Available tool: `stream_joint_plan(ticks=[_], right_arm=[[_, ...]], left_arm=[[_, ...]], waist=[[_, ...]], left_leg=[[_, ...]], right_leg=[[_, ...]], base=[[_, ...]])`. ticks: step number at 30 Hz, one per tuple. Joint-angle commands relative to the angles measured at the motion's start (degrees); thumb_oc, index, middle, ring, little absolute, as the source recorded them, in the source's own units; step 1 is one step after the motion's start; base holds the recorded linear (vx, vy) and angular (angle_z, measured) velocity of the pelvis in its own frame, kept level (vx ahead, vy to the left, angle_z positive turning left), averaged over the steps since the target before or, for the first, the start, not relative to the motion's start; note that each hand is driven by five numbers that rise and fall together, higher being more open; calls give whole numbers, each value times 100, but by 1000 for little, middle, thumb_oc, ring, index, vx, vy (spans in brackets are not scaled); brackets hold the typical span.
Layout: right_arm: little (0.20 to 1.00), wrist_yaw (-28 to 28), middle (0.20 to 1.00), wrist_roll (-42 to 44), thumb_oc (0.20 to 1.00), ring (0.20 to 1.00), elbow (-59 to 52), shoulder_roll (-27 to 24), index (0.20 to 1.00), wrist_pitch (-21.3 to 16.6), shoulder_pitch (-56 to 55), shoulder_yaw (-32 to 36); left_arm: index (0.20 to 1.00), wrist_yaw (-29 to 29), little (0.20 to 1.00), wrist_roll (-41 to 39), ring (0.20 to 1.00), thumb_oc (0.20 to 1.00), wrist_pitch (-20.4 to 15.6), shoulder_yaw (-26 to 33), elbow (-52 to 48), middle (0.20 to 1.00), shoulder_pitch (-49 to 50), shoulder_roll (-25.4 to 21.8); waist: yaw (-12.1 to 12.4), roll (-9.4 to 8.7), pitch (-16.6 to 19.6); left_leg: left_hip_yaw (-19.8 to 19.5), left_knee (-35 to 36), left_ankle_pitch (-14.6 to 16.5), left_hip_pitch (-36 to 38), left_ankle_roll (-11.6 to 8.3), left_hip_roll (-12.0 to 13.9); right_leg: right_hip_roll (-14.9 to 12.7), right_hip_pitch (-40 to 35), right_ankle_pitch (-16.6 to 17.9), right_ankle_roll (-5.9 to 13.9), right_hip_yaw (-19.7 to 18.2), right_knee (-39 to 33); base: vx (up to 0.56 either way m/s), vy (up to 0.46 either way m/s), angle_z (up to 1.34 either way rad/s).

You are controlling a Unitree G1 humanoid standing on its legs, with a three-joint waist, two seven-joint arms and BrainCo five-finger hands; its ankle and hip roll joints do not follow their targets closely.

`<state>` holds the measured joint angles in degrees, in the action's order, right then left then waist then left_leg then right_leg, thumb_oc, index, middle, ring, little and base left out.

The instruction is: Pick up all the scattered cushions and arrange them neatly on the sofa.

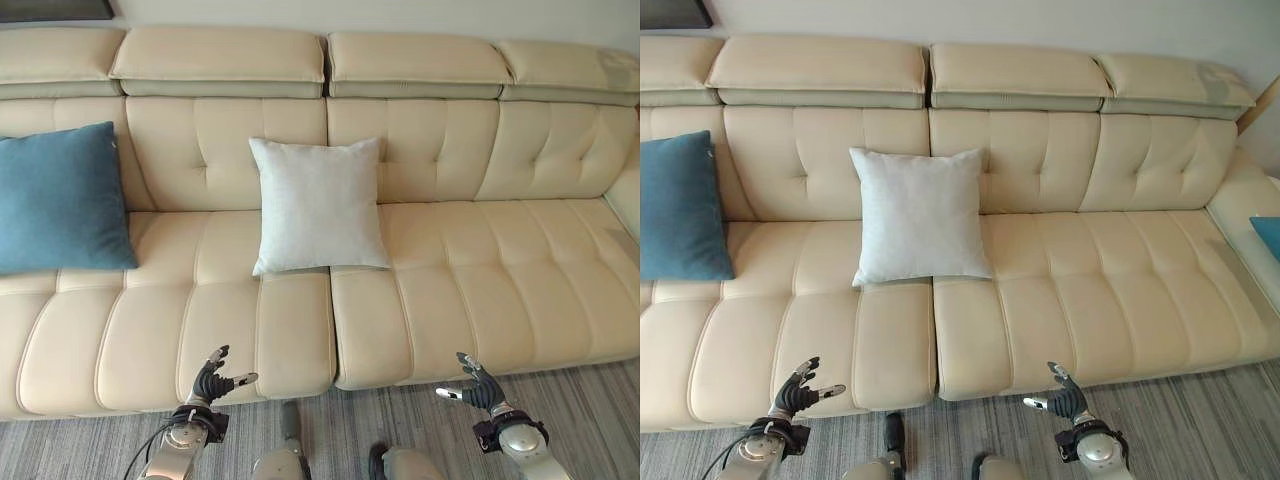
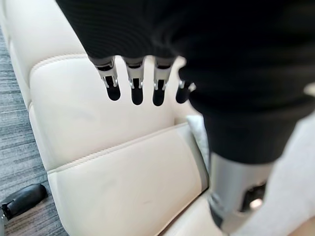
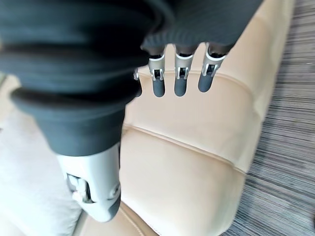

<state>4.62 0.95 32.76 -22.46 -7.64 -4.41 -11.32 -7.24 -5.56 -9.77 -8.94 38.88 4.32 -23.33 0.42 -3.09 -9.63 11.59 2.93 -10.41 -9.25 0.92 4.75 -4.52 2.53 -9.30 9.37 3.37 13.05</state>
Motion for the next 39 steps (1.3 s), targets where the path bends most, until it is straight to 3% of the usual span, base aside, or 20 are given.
stream_joint_plan(ticks=[1,3,6,7,8,9,11,16,24,25,27,28,29,30,31,32,33,35,37,39], right_arm=[[1000,143,1000,-35,1000,1000,-288,-170,1000,-172,19,20],[1000,175,1000,42,1000,1000,-381,-215,1000,-195,-9,58],[1000,225,1000,92,1000,1000,-288,-316,1000,-179,74,50],[1000,220,1000,83,1000,1000,-304,-351,1000,-170,60,59],[1000,167,1000,86,1000,1000,-402,-409,1000,-202,-19,78],[1000,131,1000,81,1000,1000,-357,-343,1000,-200,-17,39],[1000,162,1000,130,1000,1000,-309,-305,1000,-218,-5,48],[1000,94,1000,350,1000,1000,-186,-142,1000,-150,-24,39],[1000,114,1000,844,1000,1000,-131,196,1000,-136,114,146],[1000,123,1000,868,1000,1000,-200,242,1000,-142,198,114],[1000,134,1000,864,1000,1000,-219,263,1000,-139,238,98],[1000,132,1000,858,1000,1000,-234,270,1000,-137,247,79],[1000,140,1000,824,1000,1000,-256,286,1000,-139,264,57],[1000,140,1000,824,1000,1000,-257,286,1000,-138,263,58],[1000,142,1000,796,1000,1000,-247,289,1000,-133,271,36],[1000,143,1000,603,1000,1000,-240,277,1000,-80,304,-56],[1000,150,1000,581,1000,1000,-264,270,1000,-76,302,-63],[1000,143,1000,548,1000,1000,-334,269,1000,-62,265,-46],[1000,121,1000,549,1000,1000,-435,232,1000,-68,132,45],[1000,122,1000,589,1000,1000,-472,141,1000,-86,-7,163]], left_arm=[[1000,-89,1000,62,1000,1000,-183,27,-39,1000,15,-21],[1000,-49,1000,-1,1000,1000,-185,-30,-120,1000,-4,28],[1000,-41,1000,13,1000,1000,-160,-170,-171,1000,-113,123],[1000,0,1000,30,1000,1000,-159,-212,-199,1000,-99,144],[1000,47,1000,95,1000,1000,-170,-236,-230,1000,-41,153],[1000,56,1000,-27,1000,1000,-177,-256,-275,1000,44,248],[1000,24,1000,-32,1000,1000,-177,-282,-233,1000,1,244],[1000,66,1000,46,1000,1000,-140,-331,-270,1000,3,139],[1000,87,1000,-56,1000,1000,-117,-378,-290,1000,-37,161],[1000,75,1000,-65,1000,1000,-114,-432,-348,1000,-82,162],[1000,82,1000,-70,1000,1000,-108,-447,-393,1000,-106,150],[1000,95,1000,-79,1000,1000,-110,-444,-450,1000,-98,138],[1000,121,1000,-110,1000,1000,-94,-449,-542,1000,-79,106],[1000,121,1000,-110,1000,1000,-94,-450,-542,1000,-78,106],[1000,142,1000,-127,1000,1000,-77,-440,-586,1000,-59,91],[1000,201,1000,-163,1000,1000,-9,-376,-561,1000,19,106],[1000,199,1000,-159,1000,1000,17,-330,-543,1000,29,114],[1000,212,1000,-145,1000,1000,41,-305,-535,1000,53,128],[1000,249,1000,-97,1000,1000,18,-320,-423,1000,4,161],[1000,299,1000,-56,1000,1000,2,-381,-381,1000,-20,225]], waist=[[-13,-37,-2],[-7,-47,-55],[-31,-17,-276],[-75,-32,-294],[-162,-115,-257],[-257,-114,-169],[-289,-99,-146],[-353,-111,55],[-485,-72,67],[-527,-63,-8],[-532,-58,-21],[-519,-50,-26],[-466,-8,-26],[-468,-8,-30],[-427,12,-16],[-321,7,85],[-314,5,101],[-358,-1,128],[-543,-12,179],[-666,-16,203]], left_leg=[[-316,-66,366,-202,-392,-132],[-376,-198,269,-473,-490,-88],[-574,-560,203,-819,-624,-82],[-668,-697,343,-816,-580,-151],[-762,-1014,775,-668,-454,-282],[-1113,-1127,1235,-287,-384,-455],[-1103,-996,1183,-223,-374,-455],[-869,-426,1153,196,-250,-456],[-346,-406,1361,536,-73,-467],[-124,-441,1420,623,-37,-424],[14,-438,1429,628,-31,-373],[110,-436,1437,655,-28,-332],[418,-422,1489,778,-42,-195],[416,-423,1491,782,-42,-196],[598,-448,1508,834,-59,-126],[1121,-462,1640,1115,-172,37],[1262,-454,1628,1179,-188,78],[1384,-421,1636,1271,-205,115],[1435,-524,1729,1369,-271,185],[1498,-1193,1748,1227,-400,391]], right_leg=[[367,-62,77,-337,-88,-228],[469,-219,59,-452,-79,-807],[511,-46,176,-515,20,-846],[468,27,233,-514,60,-855],[329,139,381,-473,63,-860],[298,297,569,-445,-59,-954],[285,289,592,-421,-80,-971],[243,263,715,-287,-285,-1005],[271,464,824,-145,-806,-630],[282,590,874,-89,-861,-472],[252,701,923,-68,-786,-433],[190,729,937,-58,-624,-435],[-99,771,876,-130,192,-334],[-100,767,872,-130,195,-330],[-262,753,826,-176,646,-263],[-593,585,742,-154,1784,-212],[-663,664,803,-109,1975,-54],[-699,812,858,-70,1950,122],[-564,796,813,-48,1587,-85],[-361,531,758,-175,1379,-494]], base=[[-239,-211,21],[-210,-161,26],[-309,-100,30],[-418,-21,18],[-292,113,17],[-194,118,-5],[-26,118,-27],[72,139,-26],[16,89,-55],[-67,33,-94],[-55,0,-131],[10,-50,-157],[14,-48,-131],[41,-72,-95],[139,-128,-177],[164,-188,-190],[147,-159,-217],[87,-153,-194],[188,-283,-99],[179,-320,23]])
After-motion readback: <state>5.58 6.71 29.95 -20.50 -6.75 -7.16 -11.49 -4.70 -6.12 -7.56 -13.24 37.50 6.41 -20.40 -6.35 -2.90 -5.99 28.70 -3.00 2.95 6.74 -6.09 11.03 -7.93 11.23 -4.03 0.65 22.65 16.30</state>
